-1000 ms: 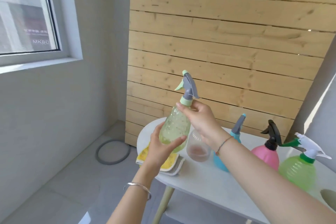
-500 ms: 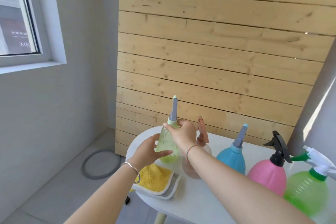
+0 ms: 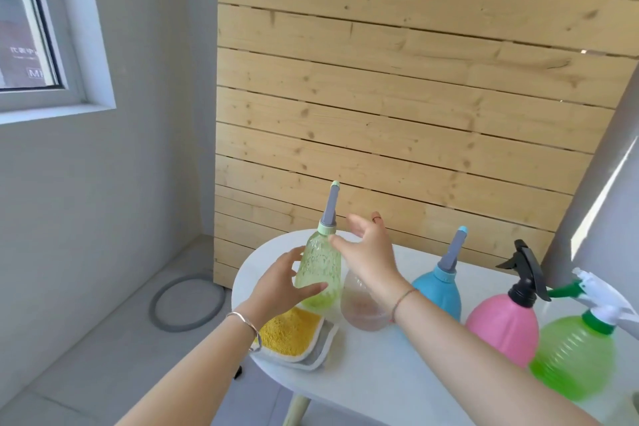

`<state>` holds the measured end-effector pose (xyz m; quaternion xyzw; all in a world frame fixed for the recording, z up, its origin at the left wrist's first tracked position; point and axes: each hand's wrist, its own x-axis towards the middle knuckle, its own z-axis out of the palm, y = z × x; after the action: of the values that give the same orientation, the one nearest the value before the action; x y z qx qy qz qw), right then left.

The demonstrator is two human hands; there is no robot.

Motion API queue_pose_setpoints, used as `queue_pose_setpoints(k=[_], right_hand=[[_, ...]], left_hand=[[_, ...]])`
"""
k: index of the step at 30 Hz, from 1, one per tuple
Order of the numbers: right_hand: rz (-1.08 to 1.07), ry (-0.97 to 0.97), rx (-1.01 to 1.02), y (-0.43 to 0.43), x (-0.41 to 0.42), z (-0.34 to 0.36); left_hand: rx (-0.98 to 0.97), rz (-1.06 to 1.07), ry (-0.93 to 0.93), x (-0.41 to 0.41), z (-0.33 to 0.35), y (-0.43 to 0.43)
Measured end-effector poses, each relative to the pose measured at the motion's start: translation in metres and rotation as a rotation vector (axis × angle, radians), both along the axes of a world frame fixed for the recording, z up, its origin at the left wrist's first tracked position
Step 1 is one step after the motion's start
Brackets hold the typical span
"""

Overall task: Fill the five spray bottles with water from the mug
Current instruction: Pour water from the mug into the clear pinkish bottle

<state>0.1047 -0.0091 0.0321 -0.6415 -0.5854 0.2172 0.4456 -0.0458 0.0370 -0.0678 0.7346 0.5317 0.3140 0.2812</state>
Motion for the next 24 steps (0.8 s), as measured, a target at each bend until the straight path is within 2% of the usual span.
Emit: queue_pose_setpoints(k=[2, 5, 8, 12, 17, 24], right_hand=[[0.012, 0.043, 0.103, -0.011, 0.015, 0.008], [-0.004, 0.044, 0.144, -0.02, 0.034, 0.009], [-0.023, 0.035, 0.02, -0.02, 0.045, -0.001], [-0.013, 0.192, -0.09, -0.01, 0.053, -0.026], [-0.035, 0.12, -0.021, 0.0, 0.055, -0.046], [-0.078, 0.091, 0.058, -0.015, 0.055, -0.036]], left_hand=[[0.046, 0.072, -0.058, 0.008, -0.001, -0.004], [0.061, 0.139, -0.113, 0.021, -0.004, -0.005], [0.009, 0.089, -0.138, 0.026, -0.002, 0.003], [-0.008, 0.03, -0.12, 0.025, 0.003, 0.01], [-0.02, 0.042, -0.111, 0.028, 0.002, 0.012], [-0.064, 0.067, -0.1, 0.032, 0.004, 0.007]])
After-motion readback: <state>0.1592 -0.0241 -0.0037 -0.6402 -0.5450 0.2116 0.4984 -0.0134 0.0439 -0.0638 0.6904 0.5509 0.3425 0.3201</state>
